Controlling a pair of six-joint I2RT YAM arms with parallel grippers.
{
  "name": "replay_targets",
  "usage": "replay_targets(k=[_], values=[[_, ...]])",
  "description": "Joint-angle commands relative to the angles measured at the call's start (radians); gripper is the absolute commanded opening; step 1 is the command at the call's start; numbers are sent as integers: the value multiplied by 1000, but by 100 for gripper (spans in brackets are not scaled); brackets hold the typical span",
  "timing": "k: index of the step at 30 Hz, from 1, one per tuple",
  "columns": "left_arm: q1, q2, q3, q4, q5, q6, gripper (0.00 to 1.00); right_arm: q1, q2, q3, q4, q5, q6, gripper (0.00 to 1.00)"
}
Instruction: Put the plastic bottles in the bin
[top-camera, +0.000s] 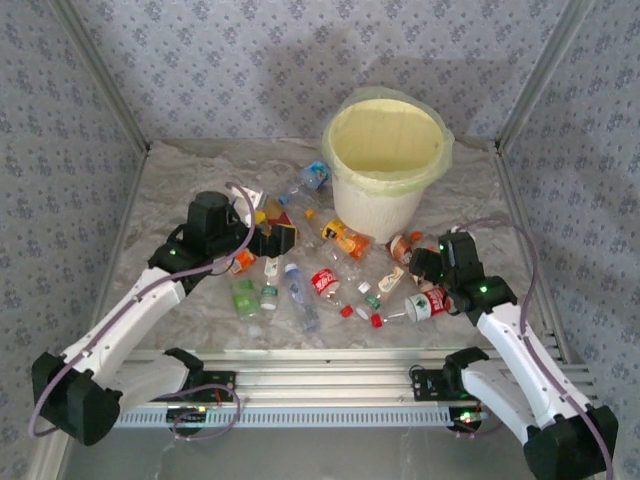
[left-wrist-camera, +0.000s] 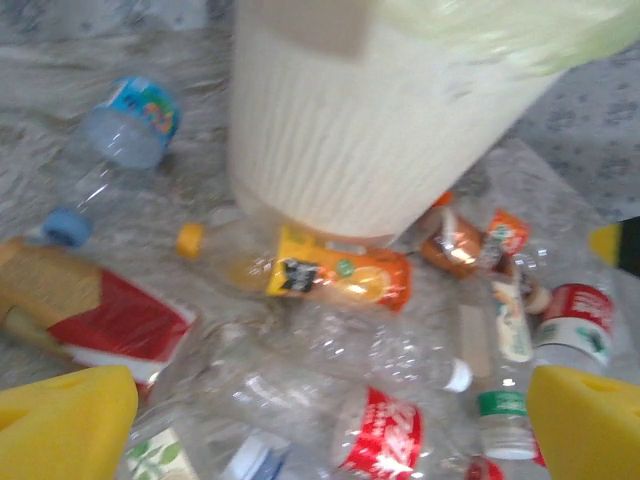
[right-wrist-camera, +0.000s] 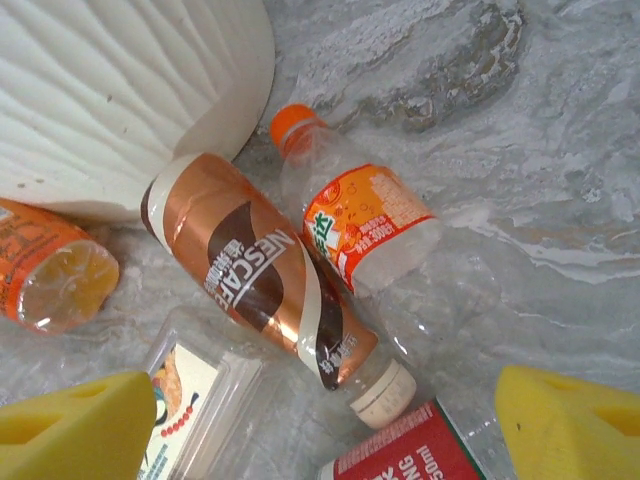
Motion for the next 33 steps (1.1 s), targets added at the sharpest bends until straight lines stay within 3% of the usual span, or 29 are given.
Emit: replay_targets(k=[1, 6, 12, 23, 28, 33], values=[[-14, 6, 71, -88, 99, 23, 99, 8, 22, 42, -132, -50, 23, 87], [-39, 16, 58, -91, 144, 51, 100, 10, 38, 93, -309, 20, 117, 85], [-86, 24, 62, -113, 127, 67, 100, 16, -13, 59, -382, 58, 272, 88], [-129, 3, 64, -131, 113, 74, 100, 23, -11, -84, -223, -30, 481, 92], [-133, 12, 65, -128, 123, 75, 100, 22, -1, -72, -203, -50, 456, 89], [-132, 16, 67, -130, 124, 79, 100, -21, -1, 22, -309, 33, 264, 89]])
